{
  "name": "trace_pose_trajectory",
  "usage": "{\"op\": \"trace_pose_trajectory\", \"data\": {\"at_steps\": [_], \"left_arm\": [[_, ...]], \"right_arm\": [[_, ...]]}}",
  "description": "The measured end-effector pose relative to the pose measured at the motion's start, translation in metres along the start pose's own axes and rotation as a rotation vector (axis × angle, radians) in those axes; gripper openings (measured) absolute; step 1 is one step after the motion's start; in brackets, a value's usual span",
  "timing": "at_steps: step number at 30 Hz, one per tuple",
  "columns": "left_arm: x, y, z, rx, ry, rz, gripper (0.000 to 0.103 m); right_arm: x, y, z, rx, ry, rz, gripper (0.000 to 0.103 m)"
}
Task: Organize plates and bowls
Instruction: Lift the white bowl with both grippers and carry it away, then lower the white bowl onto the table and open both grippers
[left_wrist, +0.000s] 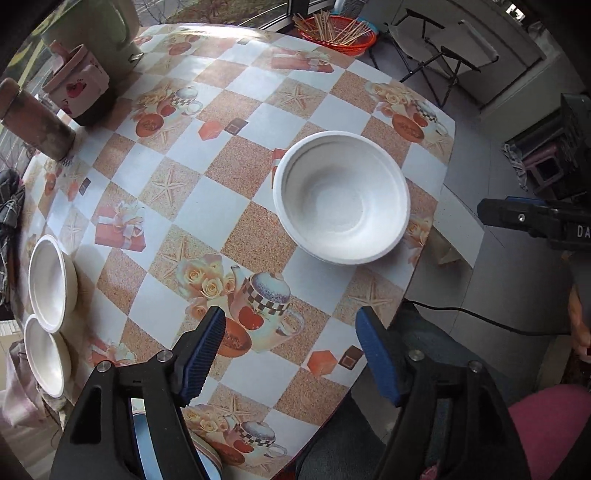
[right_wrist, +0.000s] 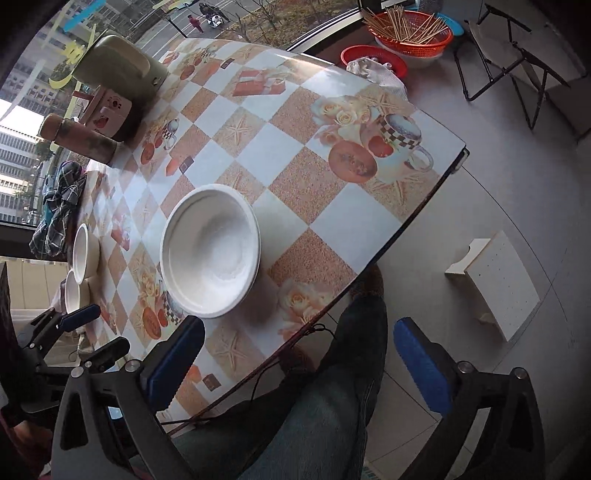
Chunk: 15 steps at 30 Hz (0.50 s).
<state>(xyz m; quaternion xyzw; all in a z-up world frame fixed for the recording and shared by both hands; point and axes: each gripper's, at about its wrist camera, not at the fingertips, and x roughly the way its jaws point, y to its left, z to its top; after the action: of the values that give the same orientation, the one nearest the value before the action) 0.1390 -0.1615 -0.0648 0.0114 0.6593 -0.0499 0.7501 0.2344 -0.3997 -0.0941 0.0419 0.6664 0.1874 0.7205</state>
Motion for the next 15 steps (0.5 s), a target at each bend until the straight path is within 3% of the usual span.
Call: {"op": "trace_pose_trajectory", "data": {"at_steps": [6,9,15], "left_arm": [[-0.001,-0.043,-0.017,0.173,0.005,-0.026,0.079],[-0.004,-0.066,-0.01,0.265,-0.043,0.057,0.079],[-0.002,-0.094,-0.007,0.348,-0.04,0.045,0.079]], "right_arm": [[0.006,0.007,-0.061,-0.02,0.085,0.0,0.103],[-0.008,0.006,-0.066,-0.036,0.051,-0.065,0.103],[-0.027,-0.008,-0.076,0.0,0.029,-0.109,0.103]]}}
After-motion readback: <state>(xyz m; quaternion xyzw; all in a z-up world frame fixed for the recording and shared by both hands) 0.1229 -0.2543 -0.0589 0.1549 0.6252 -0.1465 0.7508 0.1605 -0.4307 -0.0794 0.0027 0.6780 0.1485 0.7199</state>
